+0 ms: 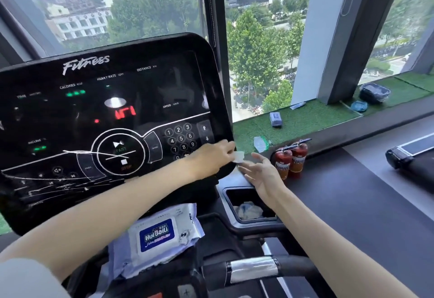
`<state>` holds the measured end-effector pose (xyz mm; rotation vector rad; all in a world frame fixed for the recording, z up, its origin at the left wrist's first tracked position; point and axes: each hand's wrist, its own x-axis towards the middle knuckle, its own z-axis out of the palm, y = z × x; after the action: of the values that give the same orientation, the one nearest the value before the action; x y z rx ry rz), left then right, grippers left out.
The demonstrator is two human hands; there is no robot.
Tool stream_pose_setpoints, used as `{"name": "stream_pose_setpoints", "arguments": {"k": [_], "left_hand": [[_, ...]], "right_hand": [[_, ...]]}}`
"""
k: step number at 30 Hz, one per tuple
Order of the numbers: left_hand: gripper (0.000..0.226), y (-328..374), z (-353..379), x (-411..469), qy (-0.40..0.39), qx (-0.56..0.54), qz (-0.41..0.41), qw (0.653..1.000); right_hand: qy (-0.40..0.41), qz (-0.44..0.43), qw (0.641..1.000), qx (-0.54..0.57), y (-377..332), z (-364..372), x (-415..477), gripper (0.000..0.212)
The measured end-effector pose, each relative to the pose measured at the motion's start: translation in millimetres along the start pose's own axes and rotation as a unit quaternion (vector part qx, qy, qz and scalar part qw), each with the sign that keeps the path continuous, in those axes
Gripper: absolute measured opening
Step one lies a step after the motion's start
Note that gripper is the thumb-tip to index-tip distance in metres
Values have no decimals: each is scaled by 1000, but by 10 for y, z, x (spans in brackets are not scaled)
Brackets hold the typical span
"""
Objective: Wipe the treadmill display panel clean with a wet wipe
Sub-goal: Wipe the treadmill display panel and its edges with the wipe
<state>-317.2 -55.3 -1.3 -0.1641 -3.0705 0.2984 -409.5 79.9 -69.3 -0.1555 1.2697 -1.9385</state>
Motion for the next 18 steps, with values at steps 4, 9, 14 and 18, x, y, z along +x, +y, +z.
{"name": "stream_pose_setpoints", "arguments": {"k": [4, 9, 14, 18], "left_hand": [[38, -169, -47, 106, 145, -45, -127, 980], [34, 95, 133, 10, 15, -6, -4, 1000], [36, -109, -69, 177, 198, -48, -157, 966], [36, 55, 151, 37, 73, 10, -13, 997]], "right_hand": [[11, 31, 999, 14, 19, -1, 10, 23], [9, 39, 999, 24, 40, -25, 59, 23], [-10, 42, 999, 12, 62, -43, 62, 35], [-1, 48, 999, 23, 56, -55, 90, 31]]}}
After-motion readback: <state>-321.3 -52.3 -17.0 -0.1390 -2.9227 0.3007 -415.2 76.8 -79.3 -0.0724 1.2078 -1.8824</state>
